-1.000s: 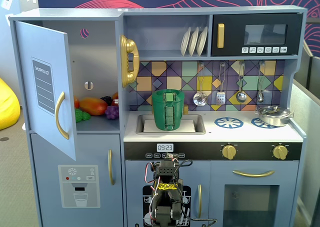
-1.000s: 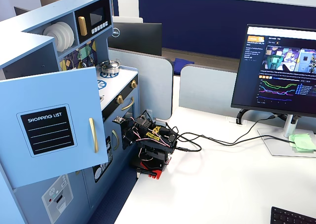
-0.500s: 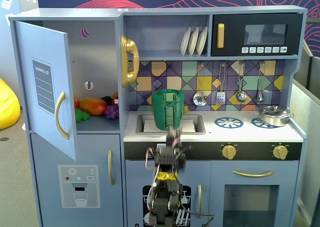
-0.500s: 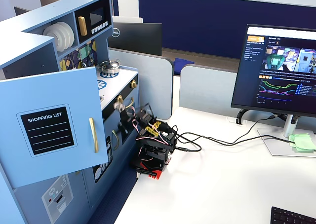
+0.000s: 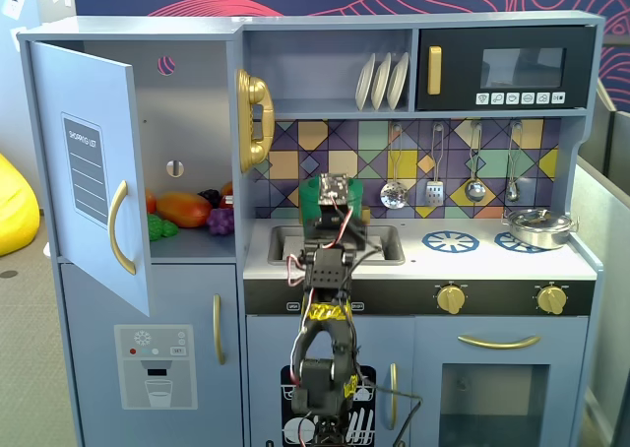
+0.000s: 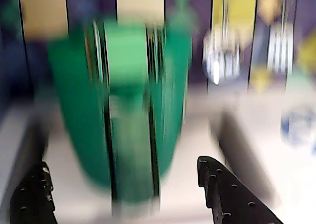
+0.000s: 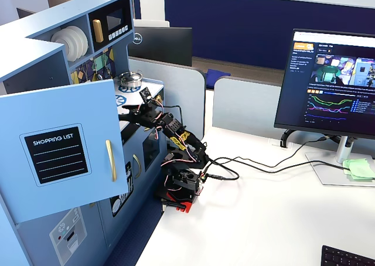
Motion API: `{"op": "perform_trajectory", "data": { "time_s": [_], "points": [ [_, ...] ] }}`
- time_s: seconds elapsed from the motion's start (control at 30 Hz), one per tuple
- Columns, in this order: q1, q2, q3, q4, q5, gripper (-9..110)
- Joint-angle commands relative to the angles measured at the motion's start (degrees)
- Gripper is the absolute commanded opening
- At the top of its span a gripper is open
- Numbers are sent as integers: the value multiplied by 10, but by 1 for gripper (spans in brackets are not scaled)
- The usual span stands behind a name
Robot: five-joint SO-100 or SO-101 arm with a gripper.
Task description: Take off the lid from the green recipient and place it on the counter
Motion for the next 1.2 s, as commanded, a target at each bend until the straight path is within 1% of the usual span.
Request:
{"op": "perform_trajectory", "data": {
  "time_s": [0.0, 0.17, 0.33, 0.77, 1.17],
  "points": [
    [-7, -54, -59, -69, -18, 33],
    [-12, -102, -98, -86, -21, 36],
    [-12, -149, -127, -105, -17, 36],
    [-32, -236, -181, -149, -26, 34],
    [-39, -294, -236, -145, -29, 32]
  ]
}}
